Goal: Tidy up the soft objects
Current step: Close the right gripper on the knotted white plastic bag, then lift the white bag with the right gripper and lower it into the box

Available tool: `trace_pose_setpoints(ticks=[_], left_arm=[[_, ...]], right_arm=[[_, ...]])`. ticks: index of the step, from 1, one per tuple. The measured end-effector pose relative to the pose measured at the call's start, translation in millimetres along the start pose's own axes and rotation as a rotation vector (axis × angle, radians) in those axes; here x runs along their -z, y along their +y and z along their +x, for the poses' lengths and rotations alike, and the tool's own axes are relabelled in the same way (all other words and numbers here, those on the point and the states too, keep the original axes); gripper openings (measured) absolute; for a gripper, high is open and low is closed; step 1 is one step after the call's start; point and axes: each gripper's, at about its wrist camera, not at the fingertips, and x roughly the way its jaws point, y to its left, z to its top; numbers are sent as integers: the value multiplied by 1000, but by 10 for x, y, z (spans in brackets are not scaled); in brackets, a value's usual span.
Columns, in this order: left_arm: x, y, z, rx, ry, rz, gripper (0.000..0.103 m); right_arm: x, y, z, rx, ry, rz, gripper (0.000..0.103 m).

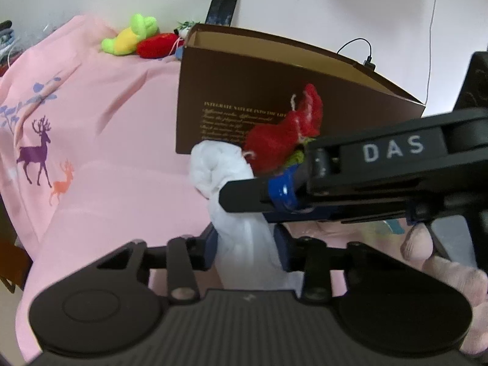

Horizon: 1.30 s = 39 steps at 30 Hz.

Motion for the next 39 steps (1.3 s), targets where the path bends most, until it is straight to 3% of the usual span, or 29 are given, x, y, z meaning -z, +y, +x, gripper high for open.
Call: trace_pose_setpoints(ticks=[5,15,23,33,39], left_arm=[[21,-70,-104,-12,-27,34,23],[-60,-298,-525,-54,-102,136,22],[-535,-555,-717,-48,-195,261,22],[-1408,-738,-332,-29,-248,413,22],[-1734,-653,127,-43,-180,444,22]], right_arm=[[20,16,-74,-45,-13,-7,13],[30,162,-357,-149,-86,-52,12],[-234,339,-704,-200,-239,-99,13],[-952,388,-793,-122,-393,-125,13],[-1339,153,-548,-74,-361,-48,13]])
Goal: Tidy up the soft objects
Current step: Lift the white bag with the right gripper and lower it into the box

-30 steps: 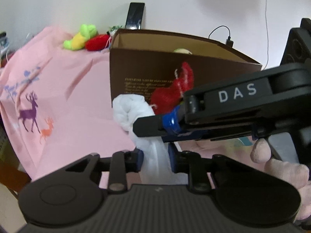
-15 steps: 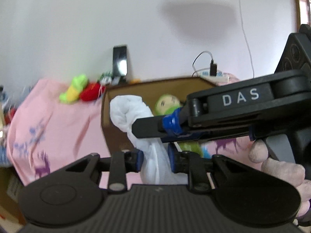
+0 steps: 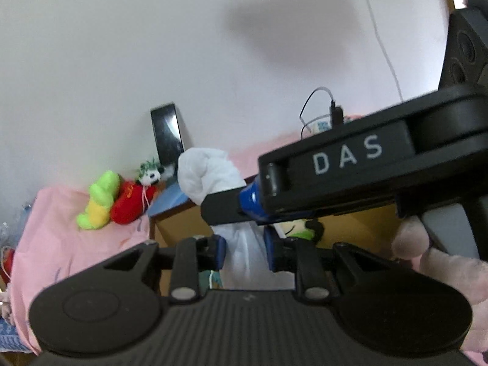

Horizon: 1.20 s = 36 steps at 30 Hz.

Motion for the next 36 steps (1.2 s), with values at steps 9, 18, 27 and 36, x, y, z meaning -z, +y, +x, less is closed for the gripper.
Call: trace_pose_setpoints(ticks=[9,18,27,36], left_arm=[[78,196,645,-28,153,-24,22],[257,248,864,-40,220,-47,42],[332,236,846,-75,226,-63,60],[277,233,590,-112,186,-105,61]], right_arm=[[-92,-328,523,42,133,88,13],[-38,-569,765,69,227,151,17],[-18,-598,759,121,240,172,18],[-18,-615,599,161,211,161,18]])
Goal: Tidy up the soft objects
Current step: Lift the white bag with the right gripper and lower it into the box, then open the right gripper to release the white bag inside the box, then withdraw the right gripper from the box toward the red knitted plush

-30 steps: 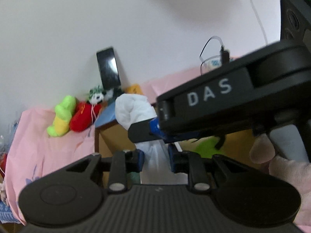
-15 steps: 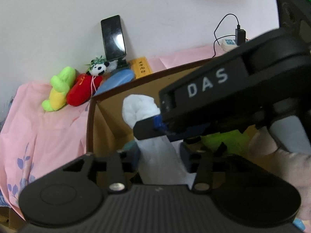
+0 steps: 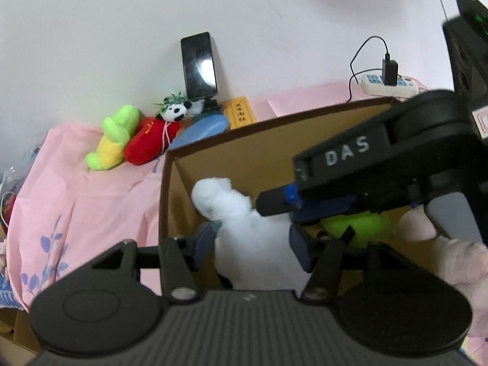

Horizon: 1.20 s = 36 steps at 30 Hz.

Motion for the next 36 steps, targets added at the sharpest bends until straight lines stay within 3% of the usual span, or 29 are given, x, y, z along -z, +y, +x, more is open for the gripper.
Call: trace_pose_setpoints(ticks=[6,22,36], left_arm=[[18,-58,-95,-56,15,-8,63],[123,-215,-713,-149,-43,-64,69],[445,-357,-960,-163,-25,-109,76]], right_arm=[[59,-15,-214,-2,-36,18,18],[468,232,-729,-20,-118,-20,18],[856,287,-1034,45,-177,-102,18]])
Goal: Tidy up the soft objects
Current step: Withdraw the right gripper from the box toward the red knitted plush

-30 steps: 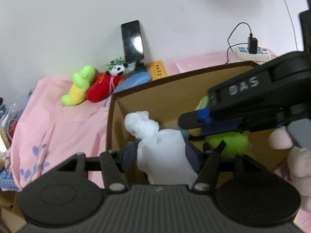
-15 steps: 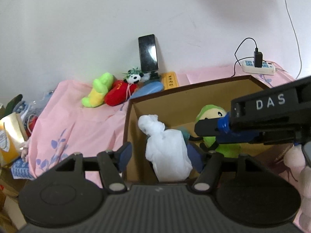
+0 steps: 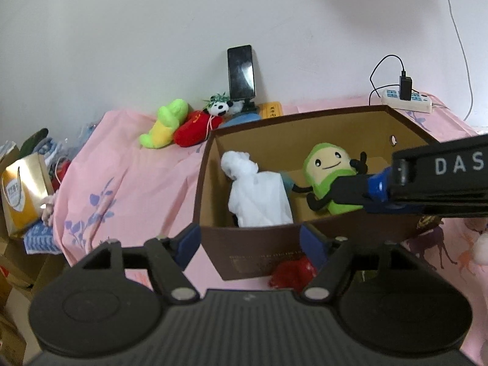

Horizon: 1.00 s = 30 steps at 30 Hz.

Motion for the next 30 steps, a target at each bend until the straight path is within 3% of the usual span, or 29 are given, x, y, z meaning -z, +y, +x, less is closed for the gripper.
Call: trace_pose_setpoints(ticks=[6,8,9,20,26,30], left_arm=[[137,-41,-36,7,3,-4,81],[197,-21,-23,14,11,-21,92],[240,-7,-14,16,16,-32,93],[757,47,-10,147,56,-70,93],[868,-10,-26,217,34,-74,93],[856,-29,-38,224,-11,-62,93]], right_arm=[[117,-56,-101,19,-8,0,18],[157,-94,-119,28,-8,5,18],[179,-120,-123,33,-5,6,18],[437,-531,-160,111,48,67,18],[486,-723,-183,113,63,134,18],[486,-699,-156,95,65,130,18]])
